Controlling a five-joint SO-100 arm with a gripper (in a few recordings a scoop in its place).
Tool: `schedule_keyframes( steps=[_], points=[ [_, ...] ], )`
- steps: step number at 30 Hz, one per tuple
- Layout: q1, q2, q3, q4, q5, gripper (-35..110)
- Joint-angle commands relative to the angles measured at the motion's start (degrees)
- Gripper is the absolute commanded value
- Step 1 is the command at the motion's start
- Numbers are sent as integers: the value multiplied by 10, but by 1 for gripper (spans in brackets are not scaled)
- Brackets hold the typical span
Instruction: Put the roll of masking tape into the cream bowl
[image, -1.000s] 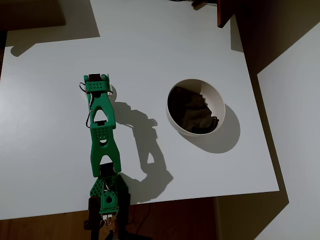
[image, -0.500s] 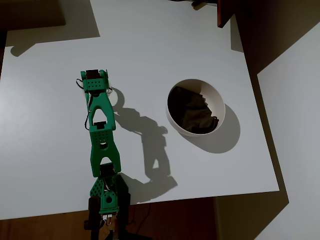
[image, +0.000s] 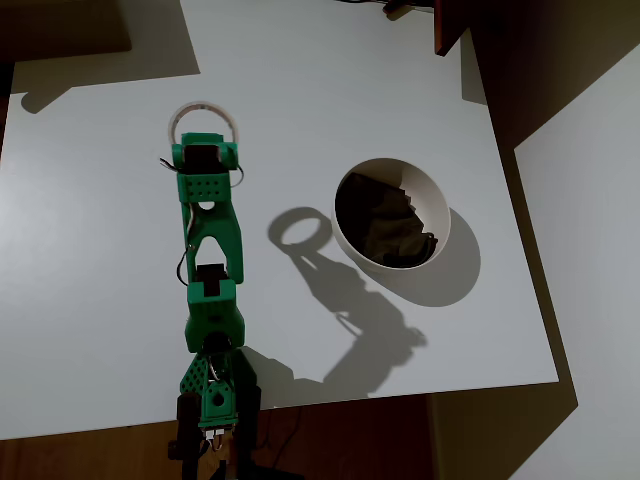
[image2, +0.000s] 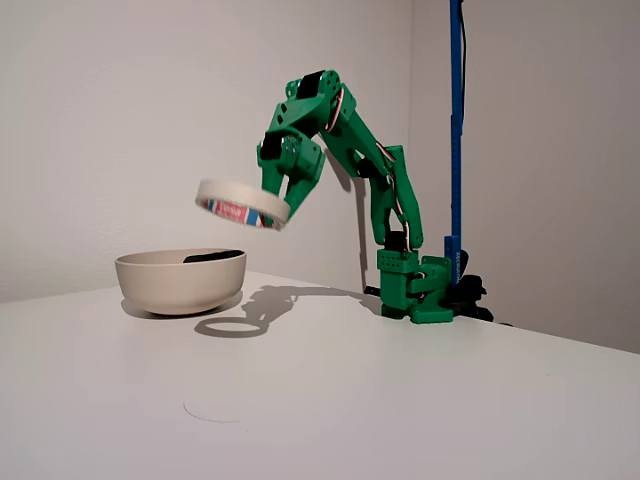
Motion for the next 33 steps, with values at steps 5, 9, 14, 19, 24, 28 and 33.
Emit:
schedule_keyframes(
  steps=[5,9,14,19,24,28,33],
  points=[
    [98,168,-40,-6,2,-8],
    [158,202,-40,-19,1,-8],
    [251,213,-40,-46,-3,-8],
    [348,209,-39,-72,-7,-8],
    [439,183,-39,-113,-11,-8],
    [487,160,-38,-129,-22,-8],
    [537,103,-38,-180,-33,-8]
  ],
)
